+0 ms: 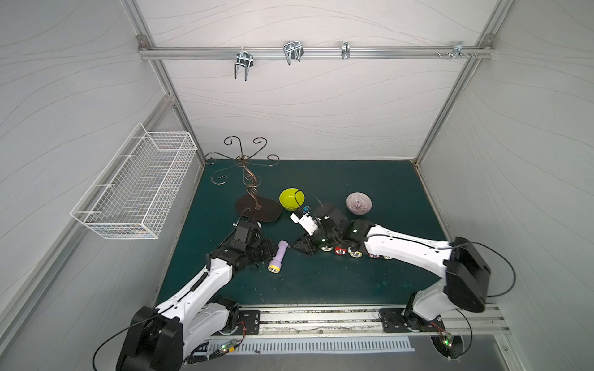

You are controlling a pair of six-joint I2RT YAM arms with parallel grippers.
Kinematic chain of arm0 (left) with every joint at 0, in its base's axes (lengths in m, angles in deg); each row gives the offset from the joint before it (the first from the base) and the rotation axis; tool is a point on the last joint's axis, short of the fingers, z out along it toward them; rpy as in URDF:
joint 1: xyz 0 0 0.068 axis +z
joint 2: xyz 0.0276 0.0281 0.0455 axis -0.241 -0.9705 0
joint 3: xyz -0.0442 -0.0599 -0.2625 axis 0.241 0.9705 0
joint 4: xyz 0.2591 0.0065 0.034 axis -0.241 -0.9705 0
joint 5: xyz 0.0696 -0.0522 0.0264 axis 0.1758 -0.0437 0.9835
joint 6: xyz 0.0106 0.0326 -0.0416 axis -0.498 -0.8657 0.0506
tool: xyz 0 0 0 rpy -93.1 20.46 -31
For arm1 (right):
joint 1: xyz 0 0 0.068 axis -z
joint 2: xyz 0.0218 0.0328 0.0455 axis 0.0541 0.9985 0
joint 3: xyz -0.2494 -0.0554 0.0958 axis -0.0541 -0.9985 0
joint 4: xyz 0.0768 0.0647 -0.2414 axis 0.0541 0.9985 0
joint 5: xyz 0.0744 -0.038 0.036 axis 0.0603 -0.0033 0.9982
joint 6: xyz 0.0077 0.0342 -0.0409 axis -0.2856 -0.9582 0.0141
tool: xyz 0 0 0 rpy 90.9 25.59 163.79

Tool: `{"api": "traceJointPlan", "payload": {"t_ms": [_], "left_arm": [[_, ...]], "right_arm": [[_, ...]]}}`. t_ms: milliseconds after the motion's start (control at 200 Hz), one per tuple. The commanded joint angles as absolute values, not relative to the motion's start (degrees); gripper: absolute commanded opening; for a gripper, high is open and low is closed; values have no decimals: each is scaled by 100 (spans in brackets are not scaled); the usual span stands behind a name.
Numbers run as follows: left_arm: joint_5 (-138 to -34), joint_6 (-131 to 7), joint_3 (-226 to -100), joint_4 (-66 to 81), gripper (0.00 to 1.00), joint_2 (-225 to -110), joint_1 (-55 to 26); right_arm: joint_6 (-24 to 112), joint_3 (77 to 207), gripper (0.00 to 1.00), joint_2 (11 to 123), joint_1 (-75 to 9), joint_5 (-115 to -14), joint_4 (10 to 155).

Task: Close the plug at the bottom of the flashlight
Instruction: Pick up the flashlight from the center of the board.

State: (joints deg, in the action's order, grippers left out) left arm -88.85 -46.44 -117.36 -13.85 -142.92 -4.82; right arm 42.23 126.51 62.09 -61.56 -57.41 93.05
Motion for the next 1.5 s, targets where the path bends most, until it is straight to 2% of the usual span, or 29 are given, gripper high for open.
{"api": "traceJointPlan", "payload": {"t_ms": [0, 190, 350, 705, 891, 1006, 1106, 1356, 1496], "left_arm": [[-9018, -4979, -12028, -1122, 61, -14495, -587], [-7995, -5406, -12281, -1308, 63, -14950, -1318], [-7685, -5491, -12350, -1271, 63, -15449, -1392], [-7308, -5710, -13201, -1448, 61, -16961, -1804], [-7347, -5727, -13310, -1384, 47, -17264, -2017], [-7421, -5773, -13297, -1301, 41, -17174, -2090], [-7693, -5893, -13231, -1091, 24, -16880, -2116], [-8536, -6363, -12993, 75, 23, -15730, -2138], [-8808, -6572, -12896, 831, 23, -15190, -2139]], "right_arm": [[4387, 12193, 42, 5542, -6056, -5926, 9843], [4151, 11384, 56, 4414, -5685, -6093, 9982], [4174, 11199, 64, 3906, -5540, -6178, 10231], [4053, 10882, 65, 3462, -5496, -6171, 10371], [4064, 10734, 65, 3262, -5448, -6257, 10426], [4091, 10696, 66, 3216, -5400, -6277, 10478], [4102, 10677, 66, 3194, -5358, -6268, 10507], [4187, 10792, 64, 3129, -5125, -6193, 10559], [4246, 10843, 62, 3057, -4751, -5778, 10465]]}}
